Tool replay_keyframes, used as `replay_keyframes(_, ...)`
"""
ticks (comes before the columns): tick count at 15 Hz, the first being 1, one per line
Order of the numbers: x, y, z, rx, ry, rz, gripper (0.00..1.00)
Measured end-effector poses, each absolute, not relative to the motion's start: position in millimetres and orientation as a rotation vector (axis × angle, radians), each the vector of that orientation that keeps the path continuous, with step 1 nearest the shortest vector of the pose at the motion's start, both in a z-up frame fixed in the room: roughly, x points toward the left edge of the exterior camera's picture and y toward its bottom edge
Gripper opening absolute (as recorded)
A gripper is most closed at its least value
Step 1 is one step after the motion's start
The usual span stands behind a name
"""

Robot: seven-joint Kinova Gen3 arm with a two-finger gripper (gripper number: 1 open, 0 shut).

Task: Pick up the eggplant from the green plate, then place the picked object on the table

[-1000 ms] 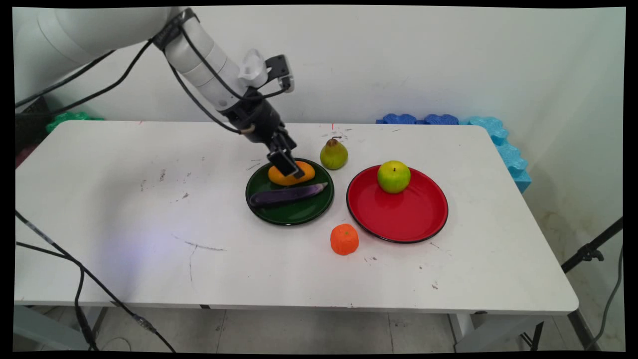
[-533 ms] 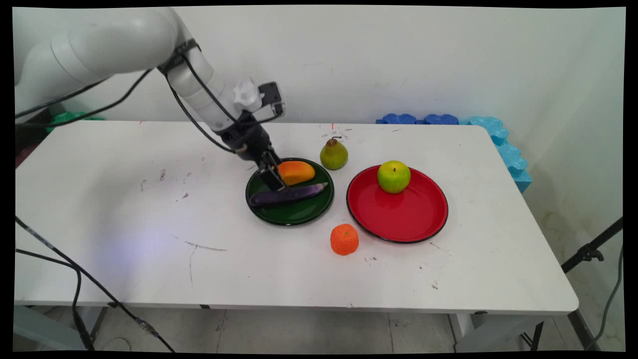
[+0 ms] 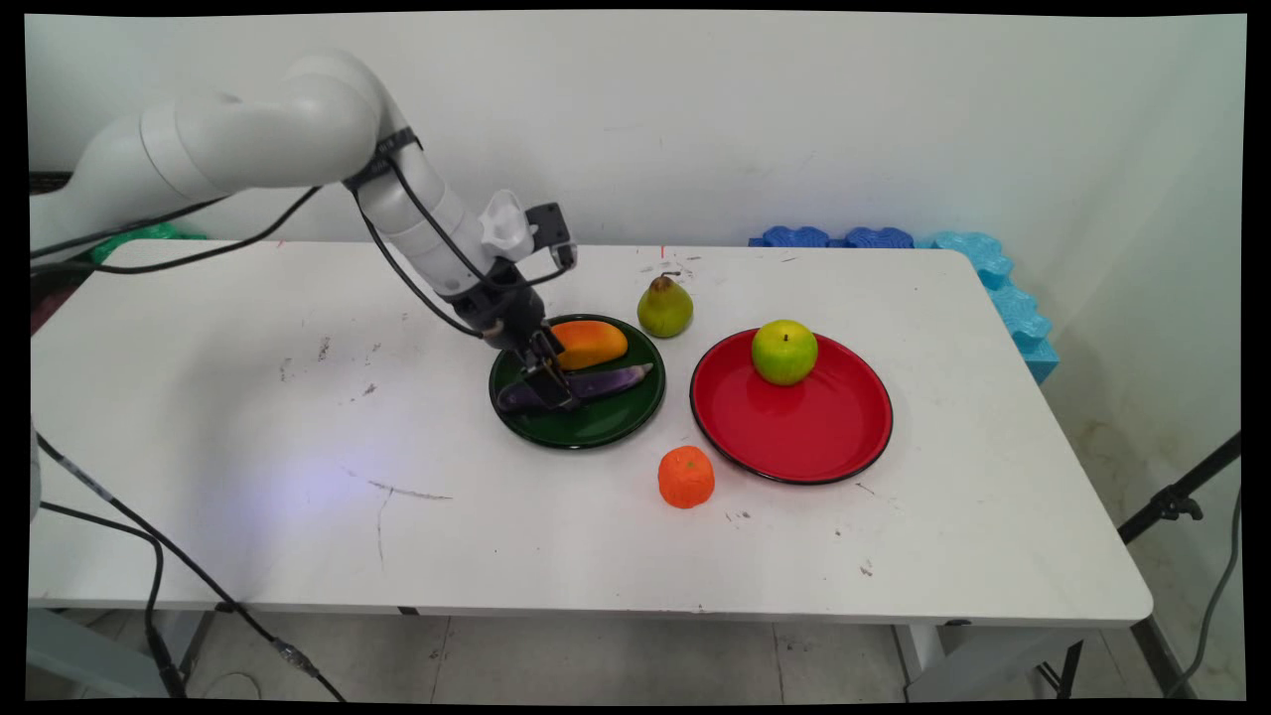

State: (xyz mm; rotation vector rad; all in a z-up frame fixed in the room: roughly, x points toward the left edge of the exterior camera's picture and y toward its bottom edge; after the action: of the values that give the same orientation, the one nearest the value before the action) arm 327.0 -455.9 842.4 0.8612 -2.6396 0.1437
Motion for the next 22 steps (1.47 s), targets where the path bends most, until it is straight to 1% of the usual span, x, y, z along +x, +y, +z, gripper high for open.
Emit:
replay_keyframes(2, 326, -456, 837, 0.862, -2.641, 0.145, 1.00)
replay_keyframes(3, 325, -456, 834, 0.861, -2.641, 0.145, 0.00)
replay_keyframes(8, 321, -456, 827, 0.813, -2.651, 0.147, 0.00)
replay_keyframes(14, 318, -453, 827, 0.617, -2.715, 0.173, 0.00)
replay_keyframes(17, 312, -454, 842, 0.530, -2.727, 0.214, 0.00)
replay_keyframes(19, 305, -456, 861, 0.500, -2.719, 0.238, 0.00)
replay_keyframes(22, 291, -454, 898, 0.475, -2.692, 0.256, 0.00)
